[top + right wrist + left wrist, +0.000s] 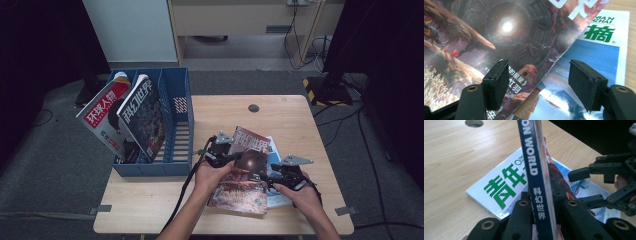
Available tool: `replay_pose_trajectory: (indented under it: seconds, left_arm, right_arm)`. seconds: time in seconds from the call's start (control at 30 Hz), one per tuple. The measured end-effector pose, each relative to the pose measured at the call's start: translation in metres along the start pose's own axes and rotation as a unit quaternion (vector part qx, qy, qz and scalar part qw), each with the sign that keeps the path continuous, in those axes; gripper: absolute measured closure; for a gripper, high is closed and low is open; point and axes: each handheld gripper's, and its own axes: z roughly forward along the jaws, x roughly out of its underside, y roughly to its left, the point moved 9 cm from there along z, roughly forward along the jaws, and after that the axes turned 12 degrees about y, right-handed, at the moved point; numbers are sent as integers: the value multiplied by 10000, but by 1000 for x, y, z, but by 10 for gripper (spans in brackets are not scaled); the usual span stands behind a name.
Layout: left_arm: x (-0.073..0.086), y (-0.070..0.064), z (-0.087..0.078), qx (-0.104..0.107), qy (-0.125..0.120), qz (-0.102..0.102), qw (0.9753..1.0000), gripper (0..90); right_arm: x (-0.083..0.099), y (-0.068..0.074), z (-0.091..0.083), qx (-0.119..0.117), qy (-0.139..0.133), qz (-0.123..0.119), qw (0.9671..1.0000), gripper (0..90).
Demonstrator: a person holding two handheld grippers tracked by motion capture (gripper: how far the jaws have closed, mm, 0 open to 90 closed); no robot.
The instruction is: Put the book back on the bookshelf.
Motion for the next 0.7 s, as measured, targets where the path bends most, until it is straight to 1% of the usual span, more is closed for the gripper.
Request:
replay_pose_trajectory:
  seconds: [0.03, 0.07, 0.1, 0.13, 0.17, 0.2, 0.23, 0.27, 0.3, 0.33, 0.4, 0.43, 0.47, 0.6, 0.7]
  left_arm:
    - [0, 0, 0, 0, 0, 0, 10000, 827]
    - [-2, -3, -2, 7, -50, 82, 10000, 828]
    - [-3, -4, -3, 9, -66, 115, 9999, 829]
    - [-4, -4, -5, 7, -81, 141, 9999, 829]
    - [-4, -4, -5, 7, -81, 141, 9999, 830]
    - [-5, -5, -7, 12, -93, 188, 9998, 831]
    - [-5, -5, -7, 12, -93, 188, 9998, 831]
    - [-6, -6, -7, 17, -106, 193, 9998, 832]
    - [-7, -6, -8, 29, -117, 217, 9997, 832]
    - [-9, -6, -10, 34, -156, 244, 9996, 833]
    - [-9, -7, -10, 34, -170, 274, 9995, 833]
    - [-11, -8, -11, 32, -194, 339, 9992, 834]
    - [-12, -9, -12, 41, -218, 347, 9992, 834]
    - [-17, -13, -16, 65, -302, 456, 9985, 836]
    - [-20, -15, -19, 58, -369, 534, 9979, 837]
  right_arm:
    - [0, 0, 0, 0, 0, 0, 10000, 326]
    - [-1, 2, 2, -63, -6, 12, 10000, 297]
    - [-1, 2, 3, -53, -3, 20, 10000, 274]
    - [-2, 2, 5, -51, 9, 23, 10000, 255]
    - [-2, 2, 5, -51, 9, 23, 10000, 255]
    - [-2, 0, 8, -108, 36, 68, 9999, 222]
    - [-2, 0, 8, -108, 36, 68, 9999, 222]
    - [-5, -2, 9, -213, 1, 132, 9997, 208]
    - [-5, -2, 9, -213, 1, 132, 9997, 208]
    - [-11, -2, 9, -392, -58, 183, 9990, 186]
    - [-15, -2, 8, -499, -77, 171, 9986, 184]
    - [-17, -1, 8, -602, -102, 179, 9980, 163]
    - [-18, -1, 8, -654, -103, 102, 9978, 163]
    - [-16, -3, 11, -773, -2, 89, 9970, 171]
    - [-18, -4, 11, -902, -42, 59, 9959, 205]
